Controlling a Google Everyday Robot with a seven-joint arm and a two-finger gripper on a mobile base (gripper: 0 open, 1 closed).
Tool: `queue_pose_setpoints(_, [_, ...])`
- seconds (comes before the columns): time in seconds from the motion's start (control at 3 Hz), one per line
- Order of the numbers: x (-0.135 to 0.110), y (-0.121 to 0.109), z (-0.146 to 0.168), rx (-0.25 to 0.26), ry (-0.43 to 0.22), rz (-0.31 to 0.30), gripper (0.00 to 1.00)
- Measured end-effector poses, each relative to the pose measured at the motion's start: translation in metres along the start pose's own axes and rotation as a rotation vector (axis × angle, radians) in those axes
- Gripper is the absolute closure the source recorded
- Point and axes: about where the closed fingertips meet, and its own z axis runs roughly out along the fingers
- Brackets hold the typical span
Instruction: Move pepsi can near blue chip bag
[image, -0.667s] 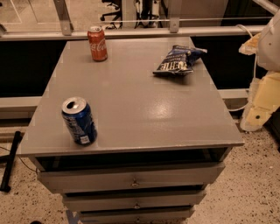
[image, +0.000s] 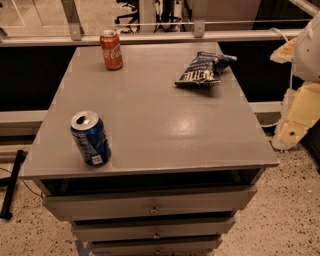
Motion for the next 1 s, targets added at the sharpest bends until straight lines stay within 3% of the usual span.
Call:
queue_pose_setpoints(0.33, [-0.028, 0.013, 0.029, -0.046, -0.106, 0.001, 0.0])
queue_pose_setpoints(0.67, [-0.09, 0.039, 0.076, -0.125, -0.306, 0.013, 0.0])
queue_pose_setpoints(1.0, [-0.123, 0.045, 0.073, -0.143, -0.412, 0.032, 0.0])
